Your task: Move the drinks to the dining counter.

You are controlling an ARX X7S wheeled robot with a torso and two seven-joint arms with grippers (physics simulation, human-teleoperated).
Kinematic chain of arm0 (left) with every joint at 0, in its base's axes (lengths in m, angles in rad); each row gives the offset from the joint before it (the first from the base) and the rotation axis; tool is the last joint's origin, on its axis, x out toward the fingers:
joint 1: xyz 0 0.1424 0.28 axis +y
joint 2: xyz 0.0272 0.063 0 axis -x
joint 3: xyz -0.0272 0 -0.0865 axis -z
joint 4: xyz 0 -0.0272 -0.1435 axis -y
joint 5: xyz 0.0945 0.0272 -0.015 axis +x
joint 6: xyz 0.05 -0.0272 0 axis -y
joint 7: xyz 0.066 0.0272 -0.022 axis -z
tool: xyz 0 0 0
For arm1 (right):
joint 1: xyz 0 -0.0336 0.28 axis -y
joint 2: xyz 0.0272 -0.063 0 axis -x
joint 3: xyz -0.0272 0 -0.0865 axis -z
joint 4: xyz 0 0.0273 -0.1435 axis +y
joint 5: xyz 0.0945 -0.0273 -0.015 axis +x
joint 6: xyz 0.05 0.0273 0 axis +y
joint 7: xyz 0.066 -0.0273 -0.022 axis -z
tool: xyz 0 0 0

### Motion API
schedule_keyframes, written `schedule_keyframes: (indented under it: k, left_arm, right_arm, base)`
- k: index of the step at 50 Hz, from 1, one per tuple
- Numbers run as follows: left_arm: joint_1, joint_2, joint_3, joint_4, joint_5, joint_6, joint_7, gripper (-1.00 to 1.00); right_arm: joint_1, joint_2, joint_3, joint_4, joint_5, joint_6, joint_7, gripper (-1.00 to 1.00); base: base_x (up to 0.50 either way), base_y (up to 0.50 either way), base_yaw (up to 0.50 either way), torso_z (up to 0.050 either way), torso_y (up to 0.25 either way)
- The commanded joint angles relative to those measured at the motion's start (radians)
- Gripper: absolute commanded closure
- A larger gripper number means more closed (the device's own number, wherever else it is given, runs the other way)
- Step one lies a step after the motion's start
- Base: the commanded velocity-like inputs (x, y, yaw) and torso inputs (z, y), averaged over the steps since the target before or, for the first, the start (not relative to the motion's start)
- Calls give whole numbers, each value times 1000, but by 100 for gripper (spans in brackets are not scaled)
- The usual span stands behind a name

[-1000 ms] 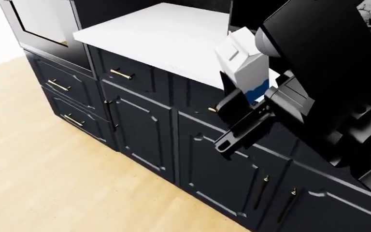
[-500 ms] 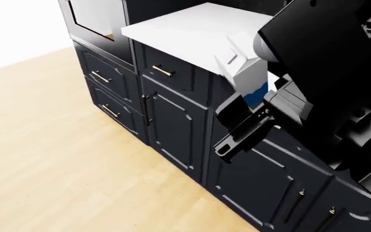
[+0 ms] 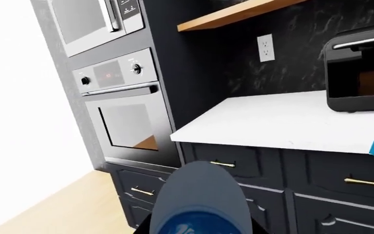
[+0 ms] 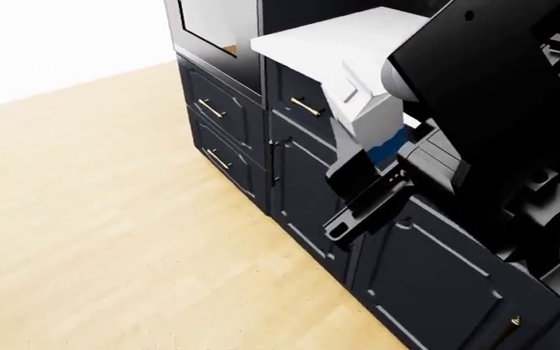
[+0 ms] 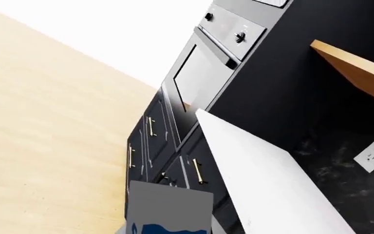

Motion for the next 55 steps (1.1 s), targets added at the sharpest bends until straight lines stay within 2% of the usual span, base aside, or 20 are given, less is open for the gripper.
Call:
schedule_keyframes:
  k: [1,55]
  left_arm:
    - [-15,0,2,-2,3,6,-6,100]
    - [-18,3,11,3,5,8,-7,100]
  right_arm:
    - [17,7,13,3,-40,9,4,100]
    - [26,25,-18,-13,-54,-15,-21,100]
  base:
    - [0,0,500,0,0]
    - [0,0,500,1,1]
